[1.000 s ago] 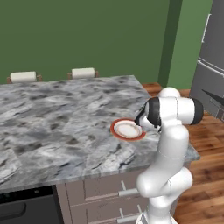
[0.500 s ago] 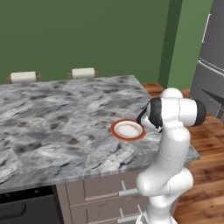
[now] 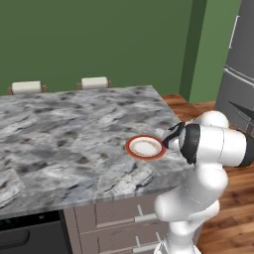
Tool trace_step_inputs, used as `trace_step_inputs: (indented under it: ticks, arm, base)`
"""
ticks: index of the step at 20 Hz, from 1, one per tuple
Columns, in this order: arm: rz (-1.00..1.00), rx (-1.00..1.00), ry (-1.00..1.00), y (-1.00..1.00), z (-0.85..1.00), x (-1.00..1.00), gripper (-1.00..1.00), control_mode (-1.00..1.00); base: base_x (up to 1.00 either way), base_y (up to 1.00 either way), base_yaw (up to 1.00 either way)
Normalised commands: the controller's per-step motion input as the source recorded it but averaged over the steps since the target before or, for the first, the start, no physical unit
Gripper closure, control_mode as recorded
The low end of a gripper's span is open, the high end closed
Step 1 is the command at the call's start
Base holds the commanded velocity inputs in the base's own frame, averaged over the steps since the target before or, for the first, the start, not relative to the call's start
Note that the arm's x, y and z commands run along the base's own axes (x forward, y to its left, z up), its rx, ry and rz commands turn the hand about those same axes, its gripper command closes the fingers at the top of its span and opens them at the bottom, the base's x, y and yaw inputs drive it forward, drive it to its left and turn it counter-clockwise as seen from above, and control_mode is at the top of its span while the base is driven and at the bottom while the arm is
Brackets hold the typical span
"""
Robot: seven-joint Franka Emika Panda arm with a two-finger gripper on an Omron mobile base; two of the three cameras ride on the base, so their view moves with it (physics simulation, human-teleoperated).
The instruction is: Pick up the tongs from the counter and place them near the plate next to the oven.
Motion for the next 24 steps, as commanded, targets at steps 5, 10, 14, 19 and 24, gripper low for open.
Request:
trace_step_inputs:
  ticks: [5,10,14,19,24]
  arm:
    - [-0.02,0.00,-0.16,0.00,1.00,-0.45,-1.00,-1.00]
    - [0.00,0.00,-0.19,0.00,1.00,-0.38,-1.00,-1.00]
    - [0.00,-0.01,-0.16,0.00,0.94,-0.46,-1.00,-1.00]
    - [0.00,-0.03,-0.08,0.14,0.70,-0.52,-1.00,-1.00]
    - [0.00,-0.06,-0.03,0.31,0.58,-0.35,-1.00,-1.00]
  base:
    - [0.00,0.00,0.00]
    - [0.00,0.00,0.00]
    - [0.00,0.00,0.00]
    - [0.00,0.00,0.00]
    - [0.00,0.00,0.00]
